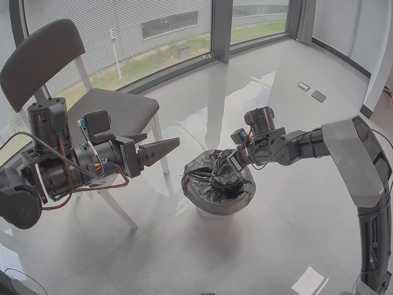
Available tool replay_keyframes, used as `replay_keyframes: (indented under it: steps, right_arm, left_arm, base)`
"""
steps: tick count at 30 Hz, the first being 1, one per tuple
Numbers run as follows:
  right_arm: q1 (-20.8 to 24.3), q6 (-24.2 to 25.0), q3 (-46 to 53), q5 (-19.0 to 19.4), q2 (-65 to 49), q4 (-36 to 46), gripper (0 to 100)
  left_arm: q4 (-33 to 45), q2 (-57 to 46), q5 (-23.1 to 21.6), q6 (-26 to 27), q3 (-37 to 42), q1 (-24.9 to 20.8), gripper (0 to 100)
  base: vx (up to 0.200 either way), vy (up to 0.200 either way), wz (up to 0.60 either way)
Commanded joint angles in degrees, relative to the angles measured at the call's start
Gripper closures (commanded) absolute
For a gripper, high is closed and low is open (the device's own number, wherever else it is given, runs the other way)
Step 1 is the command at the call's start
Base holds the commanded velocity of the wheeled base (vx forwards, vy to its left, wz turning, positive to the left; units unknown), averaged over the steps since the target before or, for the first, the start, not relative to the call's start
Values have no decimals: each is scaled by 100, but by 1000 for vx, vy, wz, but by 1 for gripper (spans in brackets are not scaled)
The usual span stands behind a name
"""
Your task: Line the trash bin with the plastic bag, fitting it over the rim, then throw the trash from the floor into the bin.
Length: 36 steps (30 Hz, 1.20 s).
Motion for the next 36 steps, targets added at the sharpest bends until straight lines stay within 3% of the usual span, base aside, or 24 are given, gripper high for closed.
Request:
replay_keyframes:
  steps: [1,8,13,16,28,29,36]
  right_arm:
    - [-99,24,-634,1,563,45,100]
    - [-55,41,-1203,19,1100,370,100]
    - [138,516,-1203,19,1732,440,100]
    - [130,551,-1203,19,1943,458,100]
    - [-117,498,-1203,10,1829,431,100]
    - [-117,498,-1203,10,1829,431,0]
    - [-178,498,-1203,10,1346,379,0]
  left_arm:
    - [-11,-1,-4,-28,-7,17,0]
    - [-11,-1,5,-28,11,96,0]
    - [-2,8,5,-28,11,105,0]
    - [-11,-1,5,-28,37,105,0]
    - [-11,-9,5,-19,72,105,0]
    - [-11,-9,5,-19,72,105,0]
    - [-11,-97,5,-10,134,105,0]
  base:
    - [0,0,0]
    - [0,0,0]
    - [0,0,0]
    - [0,0,0]
    - [0,0,0]
    - [0,0,0]
    - [0,0,0]
